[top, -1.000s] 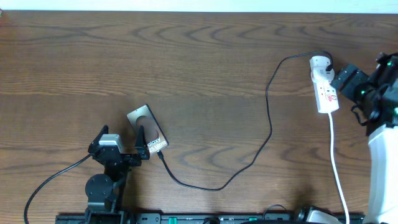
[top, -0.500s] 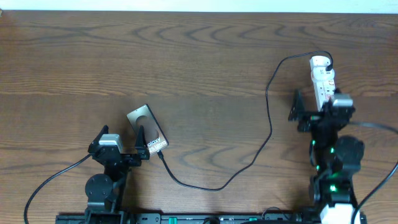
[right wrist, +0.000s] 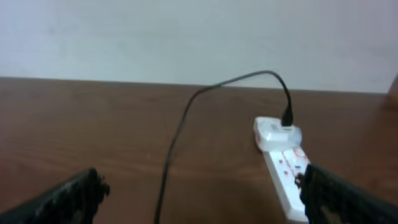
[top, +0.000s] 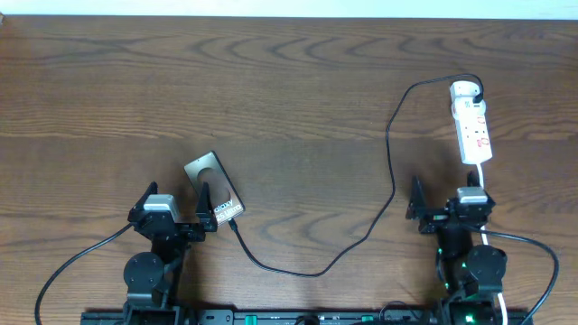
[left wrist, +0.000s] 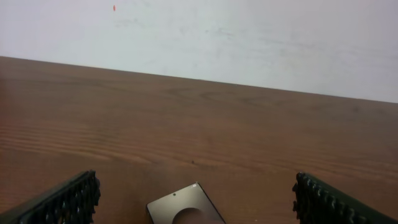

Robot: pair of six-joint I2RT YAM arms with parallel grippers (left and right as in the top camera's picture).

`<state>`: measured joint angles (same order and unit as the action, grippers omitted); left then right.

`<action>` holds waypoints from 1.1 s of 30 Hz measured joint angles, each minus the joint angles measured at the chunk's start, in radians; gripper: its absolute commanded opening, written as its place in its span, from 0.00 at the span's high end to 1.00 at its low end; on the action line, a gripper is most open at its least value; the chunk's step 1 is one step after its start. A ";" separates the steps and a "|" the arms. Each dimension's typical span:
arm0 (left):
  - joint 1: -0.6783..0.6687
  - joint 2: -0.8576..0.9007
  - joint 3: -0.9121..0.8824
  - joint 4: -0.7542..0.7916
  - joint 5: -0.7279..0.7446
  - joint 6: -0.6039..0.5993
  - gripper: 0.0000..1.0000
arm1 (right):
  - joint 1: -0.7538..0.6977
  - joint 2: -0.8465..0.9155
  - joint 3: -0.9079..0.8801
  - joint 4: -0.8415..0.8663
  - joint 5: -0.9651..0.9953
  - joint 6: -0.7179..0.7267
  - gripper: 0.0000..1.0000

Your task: Plug charger to phone and switch on socket

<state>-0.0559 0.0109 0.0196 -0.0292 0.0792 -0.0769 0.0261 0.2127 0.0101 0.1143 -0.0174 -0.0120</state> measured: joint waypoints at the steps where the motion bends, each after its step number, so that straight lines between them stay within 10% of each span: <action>1: 0.000 0.000 0.000 0.000 0.000 0.000 0.02 | 0.002 -0.023 -0.002 -0.040 0.000 0.000 0.01; 33: 0.000 0.000 0.000 0.000 0.000 0.000 0.02 | 0.059 -0.200 -0.003 -0.185 0.007 0.000 0.01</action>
<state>-0.0559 0.0109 0.0196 -0.0292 0.0792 -0.0765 0.0849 0.0124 0.0067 -0.0708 -0.0101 -0.0124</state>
